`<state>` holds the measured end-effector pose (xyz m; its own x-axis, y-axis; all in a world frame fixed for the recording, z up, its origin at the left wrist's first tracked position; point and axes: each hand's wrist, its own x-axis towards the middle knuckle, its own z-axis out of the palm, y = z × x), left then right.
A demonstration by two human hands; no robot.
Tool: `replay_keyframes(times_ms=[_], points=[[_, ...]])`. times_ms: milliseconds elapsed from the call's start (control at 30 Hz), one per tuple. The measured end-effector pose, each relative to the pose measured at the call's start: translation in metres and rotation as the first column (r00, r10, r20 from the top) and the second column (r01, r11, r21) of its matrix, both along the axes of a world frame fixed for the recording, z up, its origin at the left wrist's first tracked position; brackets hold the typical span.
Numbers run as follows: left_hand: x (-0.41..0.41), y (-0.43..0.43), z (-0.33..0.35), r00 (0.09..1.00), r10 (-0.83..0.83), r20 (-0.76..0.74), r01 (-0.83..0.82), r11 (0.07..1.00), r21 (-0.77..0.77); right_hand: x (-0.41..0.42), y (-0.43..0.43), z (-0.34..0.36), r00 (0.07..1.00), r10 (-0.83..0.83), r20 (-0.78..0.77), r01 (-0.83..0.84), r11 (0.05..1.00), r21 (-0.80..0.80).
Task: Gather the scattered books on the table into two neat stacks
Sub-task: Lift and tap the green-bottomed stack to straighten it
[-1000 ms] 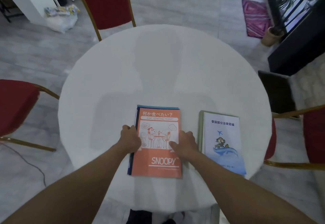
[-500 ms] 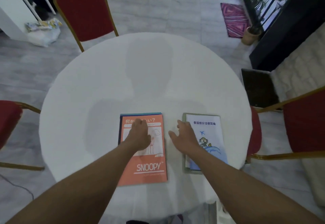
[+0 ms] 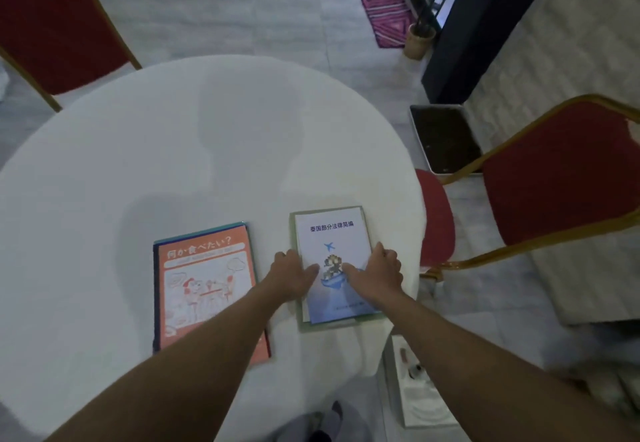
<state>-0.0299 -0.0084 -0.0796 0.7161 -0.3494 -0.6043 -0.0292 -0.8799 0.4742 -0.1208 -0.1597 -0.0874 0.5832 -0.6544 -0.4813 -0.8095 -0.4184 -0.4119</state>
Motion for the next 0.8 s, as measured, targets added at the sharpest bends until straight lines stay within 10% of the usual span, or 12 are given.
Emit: replay_keyframes(times_ms=[500, 800], points=[[0.001, 0.001, 0.008, 0.791, 0.485, -0.373, -0.592, 0.760, -0.267, -0.005, -0.009, 0.001, 0.950, -0.293, 0.104, 0.206, 0.842, 0.499], [0.020, -0.001, 0.060, 0.960, 0.278, 0.042, -0.203, 0.790, -0.579, 0.022, -0.008, 0.048, 0.784, -0.261, 0.564, -0.025, 0.894, 0.448]])
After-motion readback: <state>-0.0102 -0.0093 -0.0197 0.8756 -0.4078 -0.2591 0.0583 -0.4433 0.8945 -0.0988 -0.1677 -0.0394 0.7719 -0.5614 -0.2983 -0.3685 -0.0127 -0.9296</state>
